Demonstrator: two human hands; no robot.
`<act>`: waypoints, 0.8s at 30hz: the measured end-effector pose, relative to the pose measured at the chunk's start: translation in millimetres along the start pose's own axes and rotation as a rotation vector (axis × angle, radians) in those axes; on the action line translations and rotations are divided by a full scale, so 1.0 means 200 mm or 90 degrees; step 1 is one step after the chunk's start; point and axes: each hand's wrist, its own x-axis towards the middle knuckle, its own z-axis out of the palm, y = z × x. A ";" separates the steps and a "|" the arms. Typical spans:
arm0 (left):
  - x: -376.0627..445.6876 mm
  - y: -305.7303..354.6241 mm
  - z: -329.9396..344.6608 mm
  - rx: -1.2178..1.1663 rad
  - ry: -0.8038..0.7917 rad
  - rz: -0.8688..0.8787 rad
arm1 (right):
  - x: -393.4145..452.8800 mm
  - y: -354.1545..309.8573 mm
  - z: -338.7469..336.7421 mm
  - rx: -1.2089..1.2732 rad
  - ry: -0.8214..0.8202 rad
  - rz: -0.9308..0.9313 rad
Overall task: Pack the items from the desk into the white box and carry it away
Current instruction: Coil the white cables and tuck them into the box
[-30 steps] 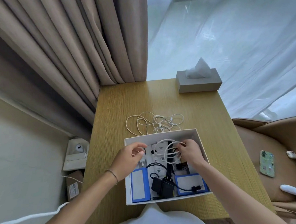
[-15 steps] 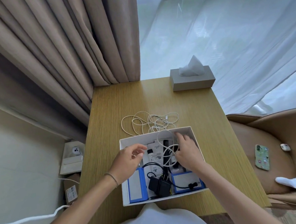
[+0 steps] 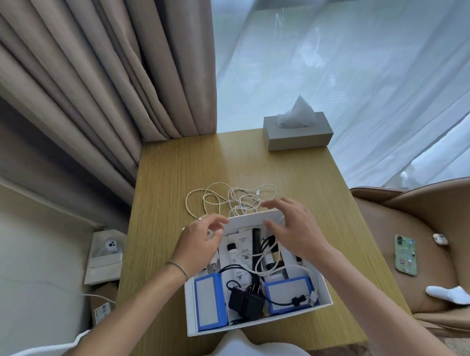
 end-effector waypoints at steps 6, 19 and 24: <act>0.20 0.06 -0.02 0.049 -0.010 0.002 | 0.19 -0.02 -0.04 0.009 0.002 0.019; 0.63 -0.02 0.16 0.228 -0.147 -0.103 | 0.47 0.10 0.05 0.005 -0.046 0.096; 0.76 -0.06 0.30 0.303 -0.201 -0.099 | 0.49 0.19 0.08 0.025 -0.063 0.120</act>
